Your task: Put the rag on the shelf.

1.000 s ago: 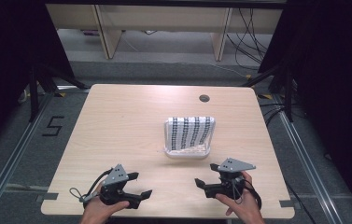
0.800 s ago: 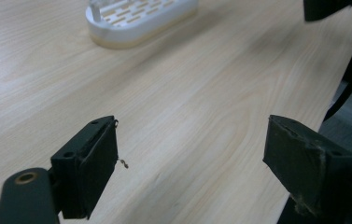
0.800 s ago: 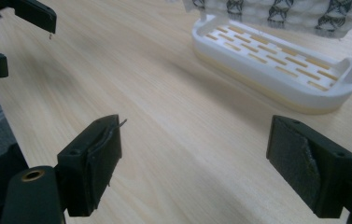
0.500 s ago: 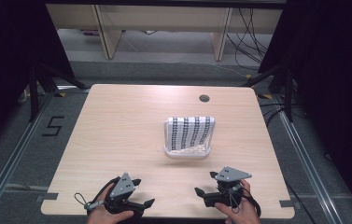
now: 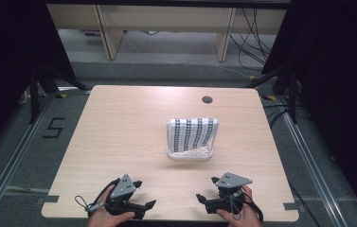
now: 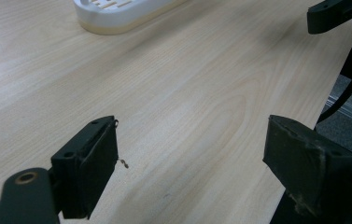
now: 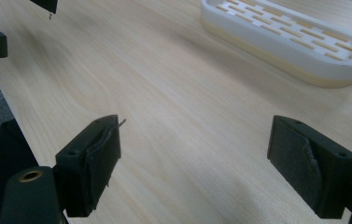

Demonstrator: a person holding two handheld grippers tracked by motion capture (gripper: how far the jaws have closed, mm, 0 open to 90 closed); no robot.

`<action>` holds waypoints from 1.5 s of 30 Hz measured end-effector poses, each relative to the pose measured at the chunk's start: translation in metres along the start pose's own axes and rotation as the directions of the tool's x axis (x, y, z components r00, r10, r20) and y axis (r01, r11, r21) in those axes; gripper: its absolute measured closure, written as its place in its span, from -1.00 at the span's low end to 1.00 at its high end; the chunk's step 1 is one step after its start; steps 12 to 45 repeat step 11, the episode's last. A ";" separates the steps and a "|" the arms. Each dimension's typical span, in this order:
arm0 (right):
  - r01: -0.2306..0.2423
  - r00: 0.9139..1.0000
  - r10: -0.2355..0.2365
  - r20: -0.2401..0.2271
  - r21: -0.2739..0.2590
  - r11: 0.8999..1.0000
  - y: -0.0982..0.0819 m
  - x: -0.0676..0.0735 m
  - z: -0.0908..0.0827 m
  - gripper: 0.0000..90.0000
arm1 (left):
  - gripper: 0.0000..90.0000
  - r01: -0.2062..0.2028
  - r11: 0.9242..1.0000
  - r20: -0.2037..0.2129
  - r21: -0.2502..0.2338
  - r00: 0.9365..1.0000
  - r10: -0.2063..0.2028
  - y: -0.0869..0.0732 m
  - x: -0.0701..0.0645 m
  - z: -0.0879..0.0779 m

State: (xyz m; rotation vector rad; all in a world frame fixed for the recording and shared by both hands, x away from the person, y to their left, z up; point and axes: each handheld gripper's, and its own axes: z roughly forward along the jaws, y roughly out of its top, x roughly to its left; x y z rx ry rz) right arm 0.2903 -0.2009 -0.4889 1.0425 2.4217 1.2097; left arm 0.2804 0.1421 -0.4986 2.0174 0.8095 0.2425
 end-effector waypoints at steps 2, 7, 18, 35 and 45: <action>0.002 1.000 -0.002 0.001 -0.002 1.000 0.000 0.000 0.000 -0.59 | -0.62 -0.007 1.000 0.003 0.002 1.000 0.007 0.000 0.001 0.000; 0.000 1.000 0.000 0.006 0.007 1.000 0.000 -0.003 0.001 -0.59 | -0.62 0.001 1.000 -0.012 -0.002 1.000 -0.001 -0.002 0.005 0.000; -0.007 1.000 0.007 0.007 -0.003 1.000 0.000 -0.006 0.001 -0.59 | -0.61 0.009 1.000 -0.029 -0.002 1.000 -0.009 -0.002 0.015 -0.004; -0.007 1.000 0.007 0.007 -0.003 1.000 0.000 -0.006 0.001 -0.59 | -0.61 0.009 1.000 -0.029 -0.002 1.000 -0.009 -0.002 0.015 -0.004; -0.007 1.000 0.007 0.007 -0.003 1.000 0.000 -0.006 0.001 -0.59 | -0.61 0.009 1.000 -0.029 -0.002 1.000 -0.009 -0.002 0.015 -0.004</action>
